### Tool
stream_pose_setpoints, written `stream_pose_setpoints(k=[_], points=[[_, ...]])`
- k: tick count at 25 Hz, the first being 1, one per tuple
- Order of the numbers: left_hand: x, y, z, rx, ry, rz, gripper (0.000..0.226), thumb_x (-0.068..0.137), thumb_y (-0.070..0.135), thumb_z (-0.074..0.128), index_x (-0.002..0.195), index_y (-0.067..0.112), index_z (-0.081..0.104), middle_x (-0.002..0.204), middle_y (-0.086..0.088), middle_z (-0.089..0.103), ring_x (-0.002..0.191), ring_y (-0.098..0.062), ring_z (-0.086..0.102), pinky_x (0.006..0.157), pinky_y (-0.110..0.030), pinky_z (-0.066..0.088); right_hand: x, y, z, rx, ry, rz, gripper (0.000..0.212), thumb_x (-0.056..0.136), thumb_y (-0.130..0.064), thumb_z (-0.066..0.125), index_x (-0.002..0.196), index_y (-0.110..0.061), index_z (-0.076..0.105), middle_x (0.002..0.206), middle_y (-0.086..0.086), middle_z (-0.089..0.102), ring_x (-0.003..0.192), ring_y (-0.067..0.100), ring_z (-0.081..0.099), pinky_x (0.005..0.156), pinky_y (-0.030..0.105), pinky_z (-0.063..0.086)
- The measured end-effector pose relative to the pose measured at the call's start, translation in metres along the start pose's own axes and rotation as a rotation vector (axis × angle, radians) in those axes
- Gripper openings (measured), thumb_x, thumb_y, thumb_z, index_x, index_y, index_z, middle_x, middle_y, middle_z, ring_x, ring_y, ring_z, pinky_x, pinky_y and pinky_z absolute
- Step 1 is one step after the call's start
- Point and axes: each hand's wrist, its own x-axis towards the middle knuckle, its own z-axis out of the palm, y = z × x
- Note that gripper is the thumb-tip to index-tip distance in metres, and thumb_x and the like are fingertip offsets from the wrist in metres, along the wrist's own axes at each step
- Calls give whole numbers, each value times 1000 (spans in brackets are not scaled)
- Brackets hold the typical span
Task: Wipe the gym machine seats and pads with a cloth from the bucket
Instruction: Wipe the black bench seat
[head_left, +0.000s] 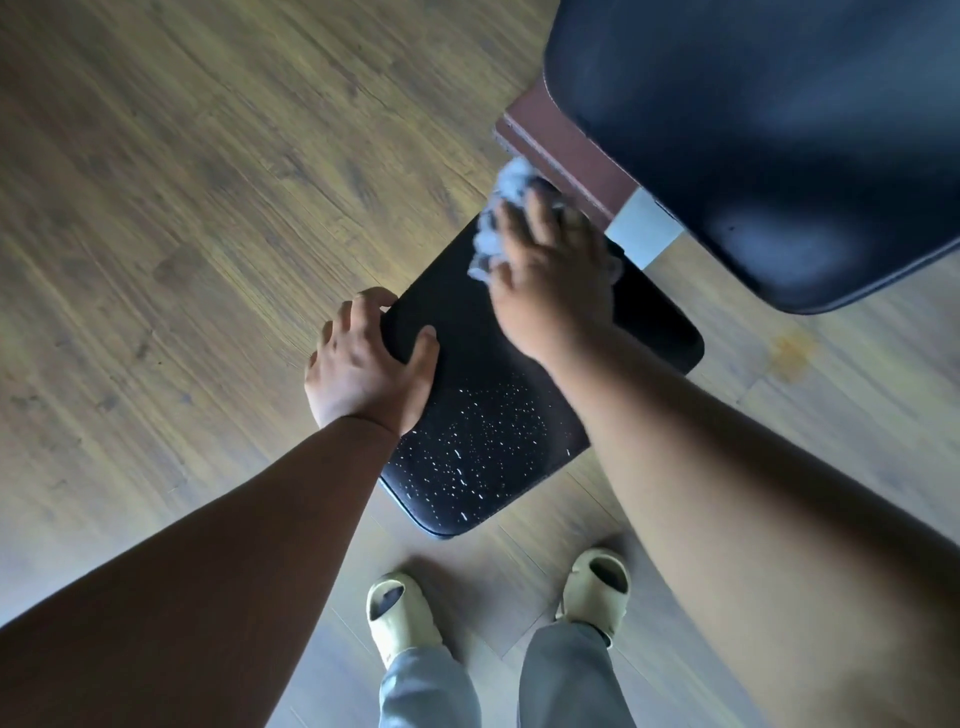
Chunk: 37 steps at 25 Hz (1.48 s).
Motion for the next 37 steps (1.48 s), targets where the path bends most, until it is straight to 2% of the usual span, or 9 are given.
stream_pose_setpoints(k=[3,7,10,14,21,25,30,34,37], points=[[0,0,1,-20,14,3,46,76,58,51,116,35,51,116,7,59,113,-24,53,91,-39,41,-45,12,6,-24,-51,-286,57,92,-37,35,147,-26,43,161,0,29,148,34,26,119,53,20],[-1,0,2,-30,35,14,42,80,54,56,117,34,52,116,7,60,112,-23,54,90,-39,42,-76,72,-9,-56,19,-51,57,92,-36,34,147,-24,43,159,4,34,144,35,33,116,52,26],[0,0,2,-19,40,14,41,81,54,56,117,35,52,117,7,60,113,-24,54,90,-40,42,-31,39,-4,2,-10,107,58,95,-38,34,152,-24,35,163,4,25,148,34,24,119,52,19],[1,-3,4,-38,55,23,41,80,55,55,116,35,52,117,8,61,113,-25,54,90,-41,43,-33,45,-4,-34,-7,-150,57,95,-37,36,151,-26,38,161,0,27,148,32,25,120,48,18],[-2,0,3,-33,67,27,44,79,56,53,117,33,53,118,4,62,113,-29,54,90,-44,43,-68,91,-11,17,90,123,60,90,-34,42,149,-23,41,144,9,47,122,37,50,94,47,46],[-1,0,4,-34,68,13,44,80,55,53,119,34,52,119,5,61,115,-28,53,90,-44,42,-23,79,-19,112,-17,69,59,95,-37,43,153,-31,31,146,7,43,113,39,53,77,42,42],[-3,1,3,-33,50,8,43,80,55,53,118,33,51,119,5,61,115,-28,52,91,-43,42,-113,92,-5,193,122,318,62,97,-37,46,155,-20,31,154,20,32,124,44,45,93,50,48],[-3,2,2,-31,45,0,44,80,56,52,118,33,51,119,5,61,115,-28,52,92,-43,42,-148,27,14,792,73,668,71,103,-32,41,160,-27,-1,166,14,-12,152,34,2,122,45,20],[-2,0,2,-37,50,-10,43,80,56,52,117,34,51,119,7,61,116,-27,52,91,-42,42,-141,7,18,542,63,658,67,102,-36,38,160,-24,7,164,22,-15,151,44,-4,124,49,4]])
